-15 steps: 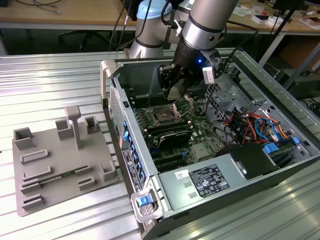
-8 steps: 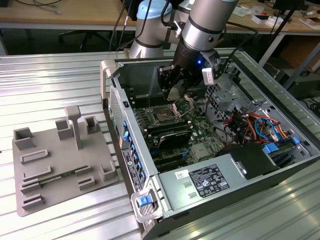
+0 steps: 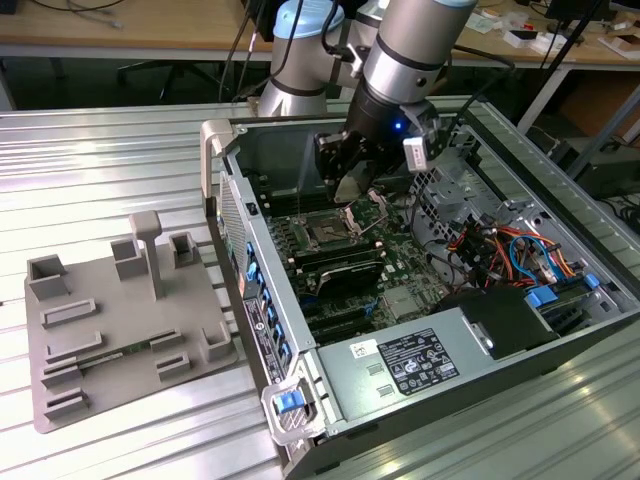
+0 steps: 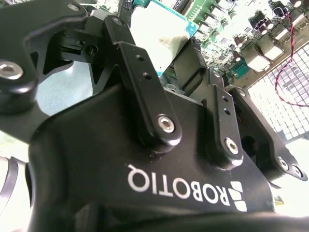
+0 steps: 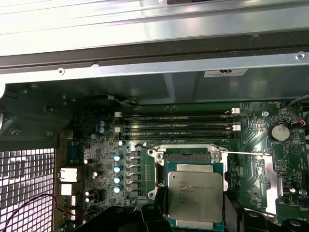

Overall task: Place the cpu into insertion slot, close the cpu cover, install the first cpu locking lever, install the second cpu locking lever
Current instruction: 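Place the cpu into insertion slot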

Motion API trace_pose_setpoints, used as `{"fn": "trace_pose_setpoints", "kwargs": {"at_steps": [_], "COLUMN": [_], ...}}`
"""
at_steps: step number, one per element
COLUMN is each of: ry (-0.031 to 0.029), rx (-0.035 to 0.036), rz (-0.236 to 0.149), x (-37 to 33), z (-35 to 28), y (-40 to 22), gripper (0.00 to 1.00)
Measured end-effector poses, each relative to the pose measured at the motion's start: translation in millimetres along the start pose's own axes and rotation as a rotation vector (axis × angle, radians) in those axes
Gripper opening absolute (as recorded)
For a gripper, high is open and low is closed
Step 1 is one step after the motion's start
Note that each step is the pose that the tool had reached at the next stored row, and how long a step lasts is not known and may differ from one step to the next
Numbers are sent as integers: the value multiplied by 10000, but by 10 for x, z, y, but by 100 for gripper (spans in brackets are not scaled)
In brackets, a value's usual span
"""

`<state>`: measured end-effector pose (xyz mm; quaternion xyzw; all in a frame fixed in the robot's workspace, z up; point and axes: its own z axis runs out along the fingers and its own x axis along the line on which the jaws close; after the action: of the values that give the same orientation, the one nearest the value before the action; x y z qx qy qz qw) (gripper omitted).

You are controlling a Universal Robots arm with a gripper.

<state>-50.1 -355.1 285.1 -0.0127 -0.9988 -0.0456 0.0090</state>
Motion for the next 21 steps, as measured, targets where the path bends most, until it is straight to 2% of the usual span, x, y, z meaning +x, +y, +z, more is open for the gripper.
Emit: {"fn": "trace_pose_setpoints", "kwargs": {"at_steps": [5,12,21], "ry": [0,4,4], "rx": [0,44,47], "rz": [-1,-48,-51], "x": [-1,-1,-2], "z": [34,70,96], "y": [-3,-6,-9], "gripper": [55,55,55]}}
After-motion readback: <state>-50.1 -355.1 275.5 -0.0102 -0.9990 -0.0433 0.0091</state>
